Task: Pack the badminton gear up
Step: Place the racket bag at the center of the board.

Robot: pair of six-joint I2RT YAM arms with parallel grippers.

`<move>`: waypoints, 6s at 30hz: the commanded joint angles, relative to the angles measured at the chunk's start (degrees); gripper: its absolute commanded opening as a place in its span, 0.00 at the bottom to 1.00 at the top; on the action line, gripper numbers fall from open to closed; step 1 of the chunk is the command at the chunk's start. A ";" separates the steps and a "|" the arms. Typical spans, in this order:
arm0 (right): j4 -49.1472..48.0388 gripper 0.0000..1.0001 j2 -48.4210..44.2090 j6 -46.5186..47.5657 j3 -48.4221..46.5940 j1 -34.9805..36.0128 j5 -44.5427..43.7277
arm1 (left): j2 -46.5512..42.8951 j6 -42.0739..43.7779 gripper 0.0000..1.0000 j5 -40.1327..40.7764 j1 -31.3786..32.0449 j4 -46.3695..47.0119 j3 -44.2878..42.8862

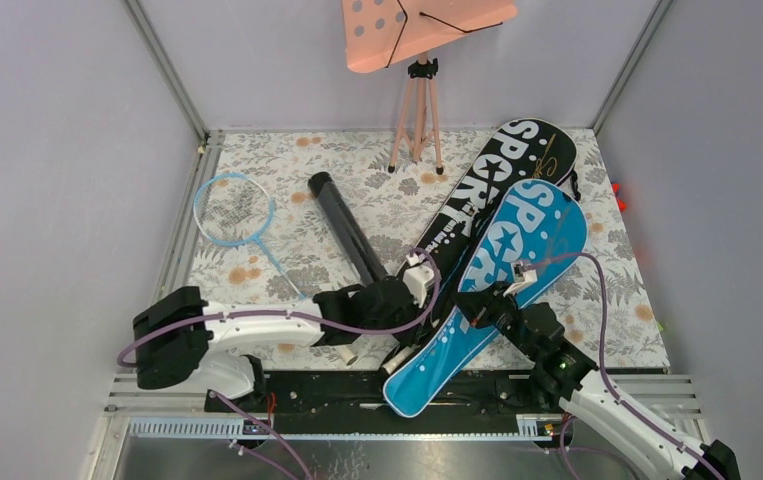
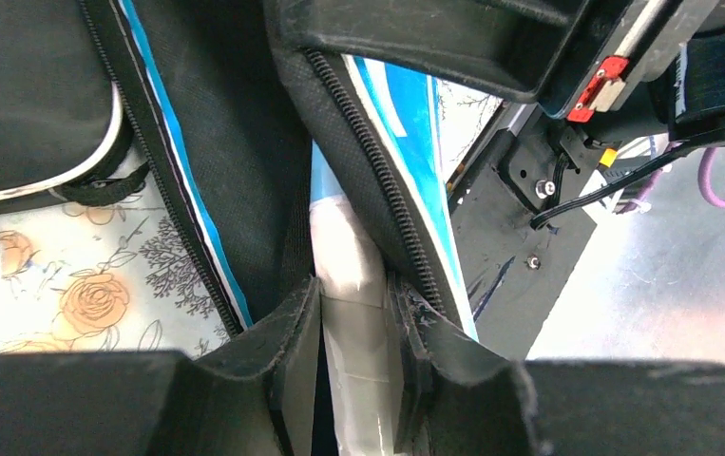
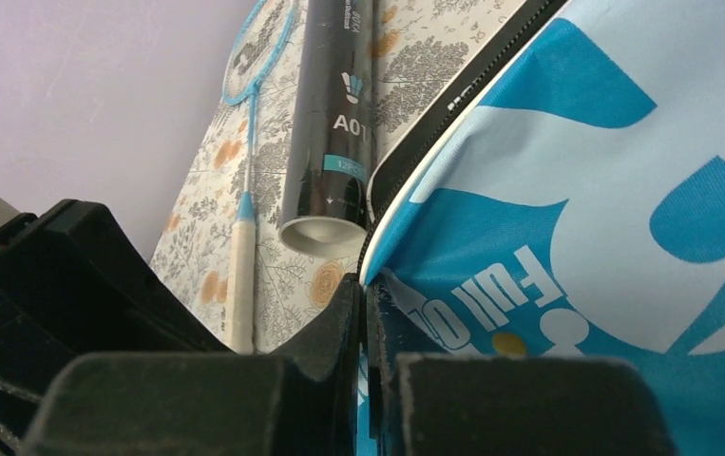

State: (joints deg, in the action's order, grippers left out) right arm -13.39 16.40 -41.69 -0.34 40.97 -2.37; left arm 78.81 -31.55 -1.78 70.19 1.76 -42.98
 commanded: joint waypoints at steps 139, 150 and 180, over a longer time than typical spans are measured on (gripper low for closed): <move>-11.66 0.00 -4.76 7.16 -3.09 0.58 10.63 | 26.30 6.74 0.74 -25.83 -36.76 18.17 -15.45; 3.20 0.00 -9.48 8.35 -5.33 0.52 -4.31 | 12.44 6.65 0.00 -22.57 -36.47 13.59 -9.60; 4.59 0.74 40.14 27.91 -31.13 0.54 -11.12 | -8.85 14.86 0.00 -11.44 -27.58 -0.71 -4.06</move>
State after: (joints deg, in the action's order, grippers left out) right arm -6.74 52.14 -18.92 -25.85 41.63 -15.11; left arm 71.20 -18.22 -12.40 42.13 -1.56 -47.57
